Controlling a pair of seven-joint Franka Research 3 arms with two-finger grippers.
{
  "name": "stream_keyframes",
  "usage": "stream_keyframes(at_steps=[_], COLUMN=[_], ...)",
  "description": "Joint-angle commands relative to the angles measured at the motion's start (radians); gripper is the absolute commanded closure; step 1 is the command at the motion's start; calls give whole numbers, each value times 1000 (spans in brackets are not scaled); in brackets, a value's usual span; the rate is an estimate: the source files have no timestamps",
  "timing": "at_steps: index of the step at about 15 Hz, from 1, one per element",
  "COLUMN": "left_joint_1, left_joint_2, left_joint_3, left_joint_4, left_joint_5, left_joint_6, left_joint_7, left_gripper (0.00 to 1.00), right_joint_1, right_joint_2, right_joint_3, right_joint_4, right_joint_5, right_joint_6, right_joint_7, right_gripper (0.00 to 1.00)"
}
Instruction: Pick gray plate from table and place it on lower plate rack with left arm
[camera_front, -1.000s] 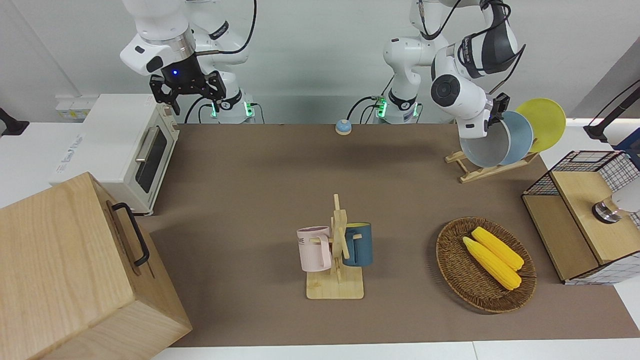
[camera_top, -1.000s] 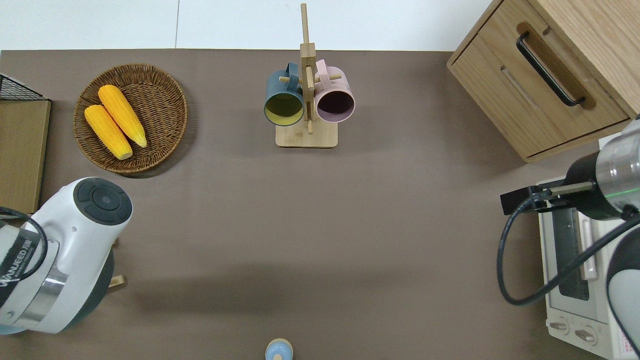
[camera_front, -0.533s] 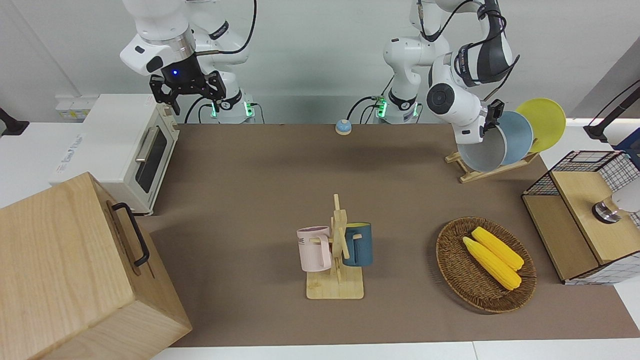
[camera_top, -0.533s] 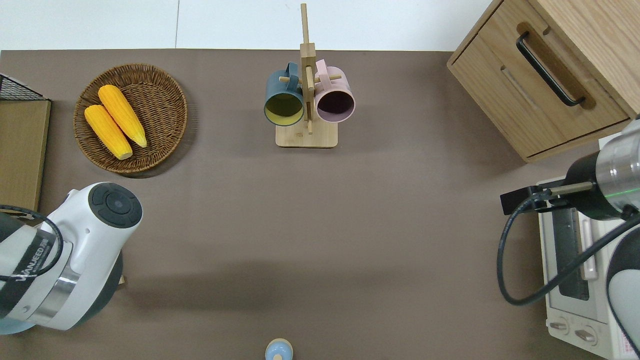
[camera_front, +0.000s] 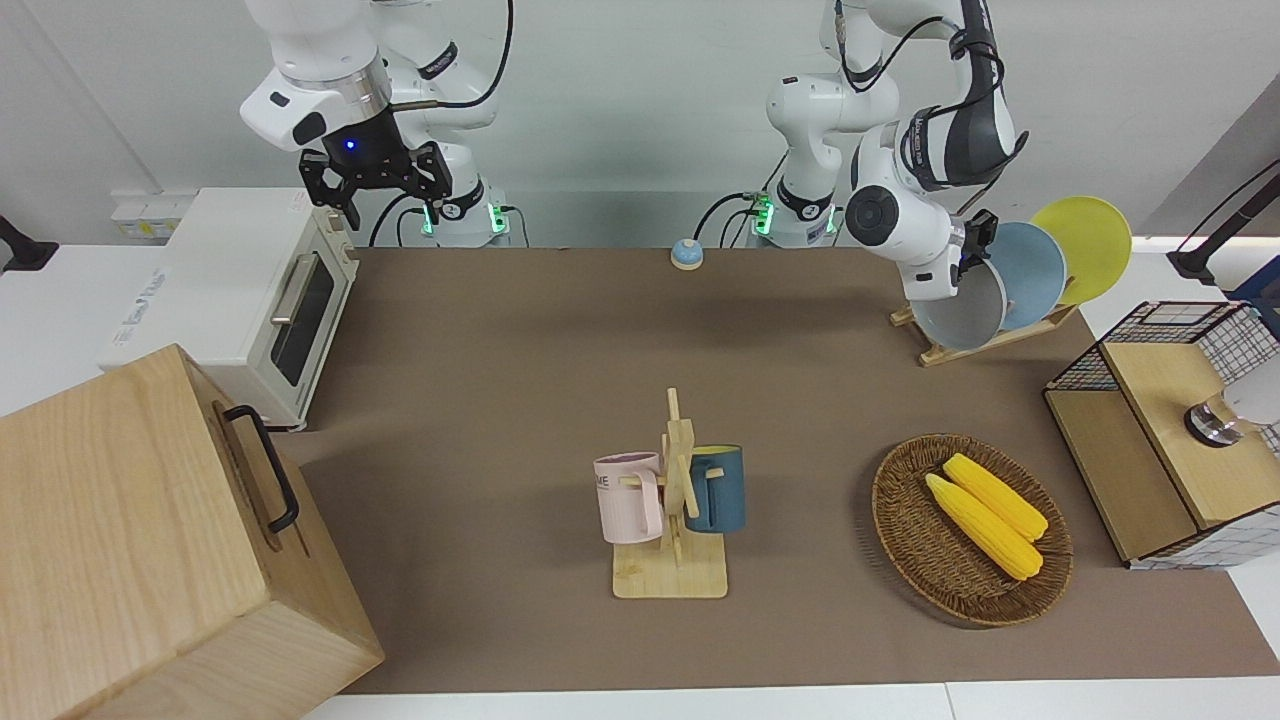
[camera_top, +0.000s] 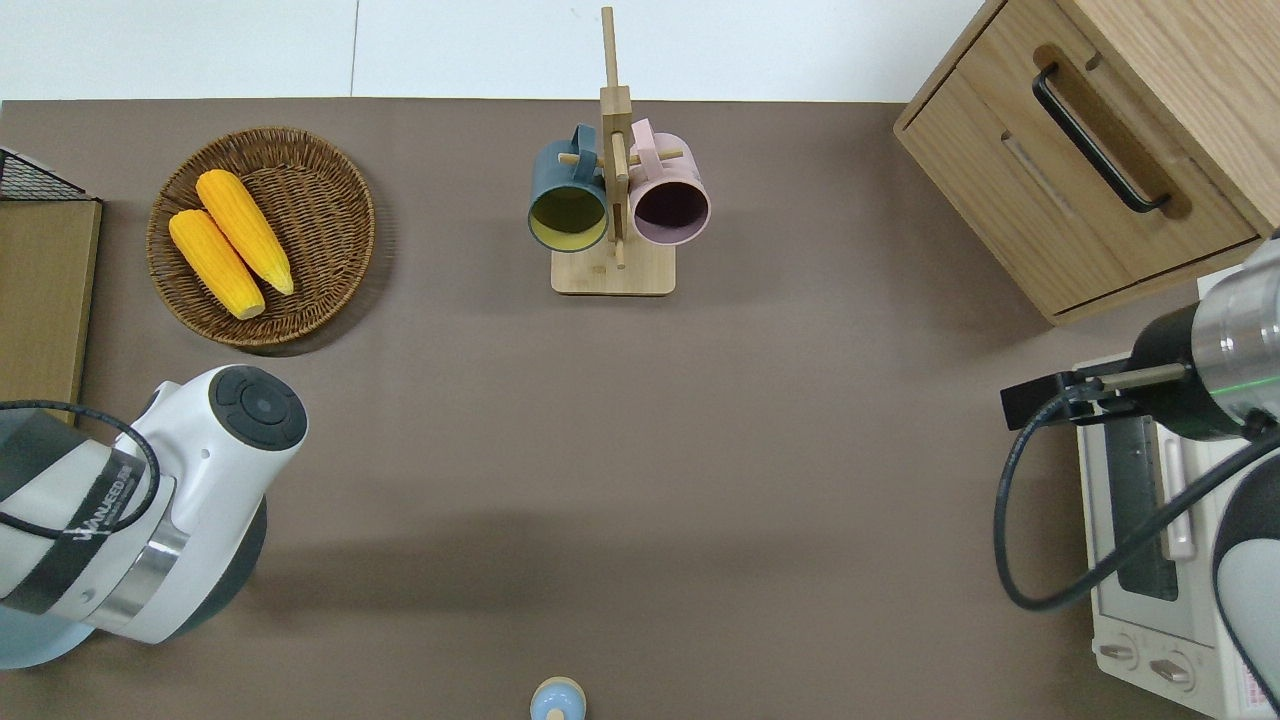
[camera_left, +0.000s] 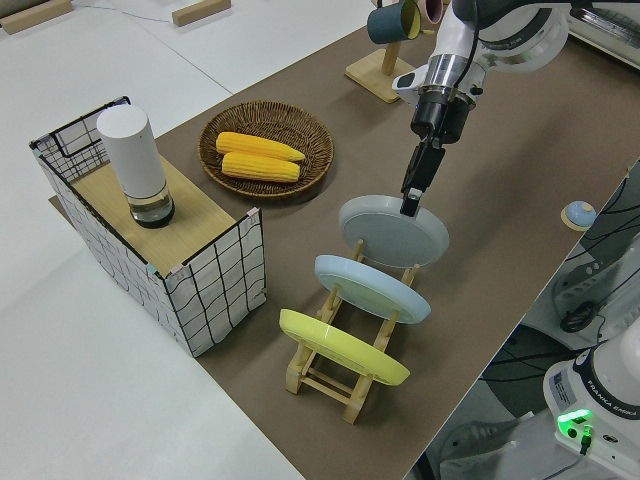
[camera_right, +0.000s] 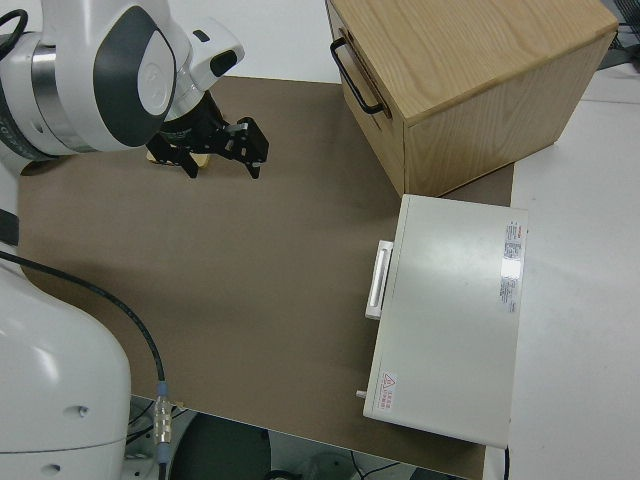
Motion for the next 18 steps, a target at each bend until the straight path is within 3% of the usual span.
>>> stream_keyframes(at_steps=[1, 6, 8, 10, 12, 18], left_joint_1=[-14, -16, -16, -16, -16, -17], left_joint_2=[-3, -1, -1, -1, -1, -7], left_joint_3=[6, 6, 6, 6, 6, -13], left_joint_4=[-18, -23, -24, -24, -24, 5], left_joint_5=[26, 26, 26, 26, 26, 20], left_joint_6=[20, 14, 14, 14, 14, -9], left_joint_7=[-27, -21, -13, -12, -10, 30], left_gripper=[1000, 976, 547, 326, 18, 7], right_joint_1=[-10, -10, -10, -10, -10, -10], right_joint_2=[-2, -2, -2, -2, -2, -2], right_joint_3=[6, 6, 4, 6, 6, 6], right_joint_4=[6, 6, 6, 6, 6, 6], right_joint_5=[10, 10, 10, 10, 10, 10], right_joint_6=[-13, -13, -13, -13, -13, -13], right_joint_7=[-1, -1, -1, -1, -1, -1], right_gripper=[11, 11, 11, 13, 13, 11])
